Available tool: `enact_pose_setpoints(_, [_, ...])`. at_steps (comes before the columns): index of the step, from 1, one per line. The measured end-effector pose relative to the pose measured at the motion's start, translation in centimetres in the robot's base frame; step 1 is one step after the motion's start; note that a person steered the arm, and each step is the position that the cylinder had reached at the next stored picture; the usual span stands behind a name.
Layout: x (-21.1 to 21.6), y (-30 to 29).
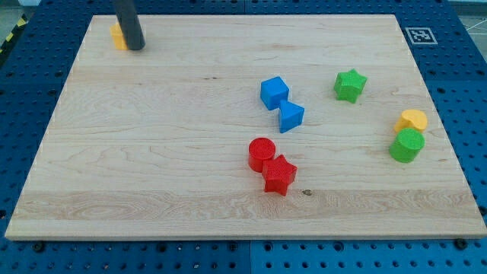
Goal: Move the blue cube along with blue triangle towards red star
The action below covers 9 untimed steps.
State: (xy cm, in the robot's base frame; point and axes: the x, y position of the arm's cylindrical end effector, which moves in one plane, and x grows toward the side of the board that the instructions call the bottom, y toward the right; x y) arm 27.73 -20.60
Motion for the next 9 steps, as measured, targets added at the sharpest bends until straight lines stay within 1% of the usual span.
enact_pose_setpoints(1, [-0.2, -1.2])
enact_pose_setpoints(2, [2.6, 2.5])
enact_pose_setpoints(3, [5.5, 11.3])
enact_pose_setpoints(4, [7.2, 19.1])
enact_pose_setpoints(5, [8.2, 23.8])
enact_pose_setpoints(6, [8.2, 23.8])
enact_pose_setpoints(8, [12.6, 25.7])
enact_pose_setpoints(9, [13.3, 26.1])
